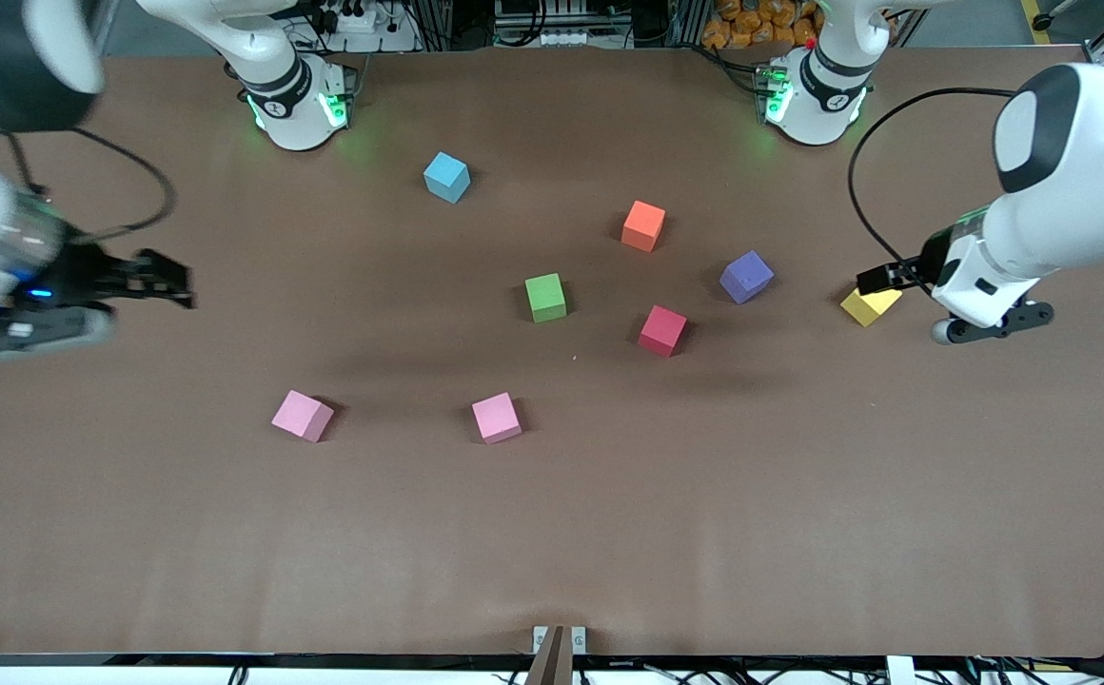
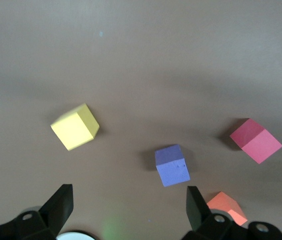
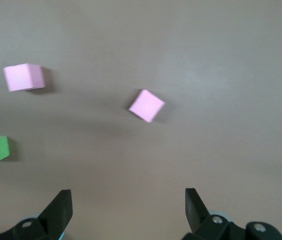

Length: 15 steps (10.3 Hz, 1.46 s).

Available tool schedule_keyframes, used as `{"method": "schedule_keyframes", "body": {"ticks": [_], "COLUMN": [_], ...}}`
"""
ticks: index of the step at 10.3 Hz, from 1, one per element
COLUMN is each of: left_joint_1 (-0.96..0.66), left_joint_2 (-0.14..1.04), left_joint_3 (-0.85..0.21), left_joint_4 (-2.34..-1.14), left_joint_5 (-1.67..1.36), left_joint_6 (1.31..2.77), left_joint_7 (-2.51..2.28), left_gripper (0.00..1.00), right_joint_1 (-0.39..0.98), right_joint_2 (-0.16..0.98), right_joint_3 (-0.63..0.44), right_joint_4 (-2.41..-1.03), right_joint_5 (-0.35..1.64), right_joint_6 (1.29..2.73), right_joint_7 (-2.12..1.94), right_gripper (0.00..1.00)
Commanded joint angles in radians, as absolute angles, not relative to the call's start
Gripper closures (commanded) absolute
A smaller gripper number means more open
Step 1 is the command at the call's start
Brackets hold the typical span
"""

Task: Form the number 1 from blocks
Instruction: 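Reach the right gripper to the green block while the left gripper reaches purple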

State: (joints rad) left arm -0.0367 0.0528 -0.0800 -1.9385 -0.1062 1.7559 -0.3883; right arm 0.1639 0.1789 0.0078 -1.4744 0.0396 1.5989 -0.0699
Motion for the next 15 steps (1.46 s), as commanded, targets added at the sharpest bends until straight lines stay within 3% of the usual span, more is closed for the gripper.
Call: {"method": "schedule_keyframes", "body": {"ticks": [1, 6, 10, 15], "left_joint_1": [-0.037, -0.029, -0.028, -0.031], "left_joint_2": [0.049, 0.100, 0.152, 0.262], "left_joint_3": [-0.083, -0.113, -0.190, -0.230], "left_joint_4": [-2.035, -2.238, -2.258, -2.211], "left_joint_5": [-0.146, -0.165, -0.244, -0.285], "left_joint_6": [1.807, 1.979, 2.029, 2.102], "left_joint_7": [-0.553, -0.565, -0.565, -0.549], "left_gripper": [0.00, 0.00, 0.00, 0.00], "right_joint_1": [0.286, 0.452, 0.644, 0.755], "right_joint_2": [0.201, 0.238, 0.412, 0.551], "right_joint_3": [0.000, 0.049, 0.049, 0.049], "right_joint_4": [-1.500, -1.704, -1.689, -1.692], "right_joint_5": [0.070, 0.133, 0.133, 0.130], "right_joint_6": [1.629, 1.871, 2.029, 2.206], "right_joint_7": [-0.052, 0.090, 0.291, 0.421], "right_gripper": [0.00, 0.00, 0.00, 0.00]}}
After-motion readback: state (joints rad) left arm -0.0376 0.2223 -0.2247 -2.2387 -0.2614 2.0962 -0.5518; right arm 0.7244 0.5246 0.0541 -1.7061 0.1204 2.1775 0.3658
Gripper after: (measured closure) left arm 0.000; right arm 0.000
